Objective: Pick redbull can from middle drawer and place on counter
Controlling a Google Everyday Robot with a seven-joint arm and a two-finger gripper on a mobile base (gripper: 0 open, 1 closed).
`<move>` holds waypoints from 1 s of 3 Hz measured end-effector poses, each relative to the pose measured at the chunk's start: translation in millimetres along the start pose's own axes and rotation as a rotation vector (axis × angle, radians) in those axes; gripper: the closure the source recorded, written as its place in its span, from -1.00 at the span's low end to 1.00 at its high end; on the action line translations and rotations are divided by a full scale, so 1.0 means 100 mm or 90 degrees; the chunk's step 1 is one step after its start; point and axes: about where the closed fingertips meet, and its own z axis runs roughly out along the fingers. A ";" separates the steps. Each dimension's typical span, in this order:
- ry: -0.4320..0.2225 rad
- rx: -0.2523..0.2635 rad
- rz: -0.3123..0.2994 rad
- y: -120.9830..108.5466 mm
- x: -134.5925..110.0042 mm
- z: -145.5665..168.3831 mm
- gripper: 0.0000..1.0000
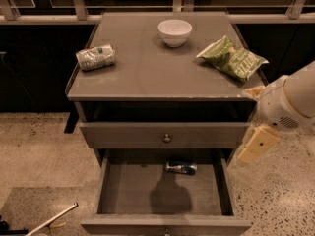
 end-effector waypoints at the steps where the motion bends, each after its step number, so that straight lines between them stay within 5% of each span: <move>1: -0.025 -0.043 0.022 0.15 0.13 0.54 -1.00; 2: -0.032 -0.097 0.044 0.32 0.24 1.03 -1.00; 3: -0.032 -0.101 0.046 0.33 0.25 1.06 -1.00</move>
Offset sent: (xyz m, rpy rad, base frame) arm -0.0015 0.0411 -0.1693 0.1625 0.2399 0.0195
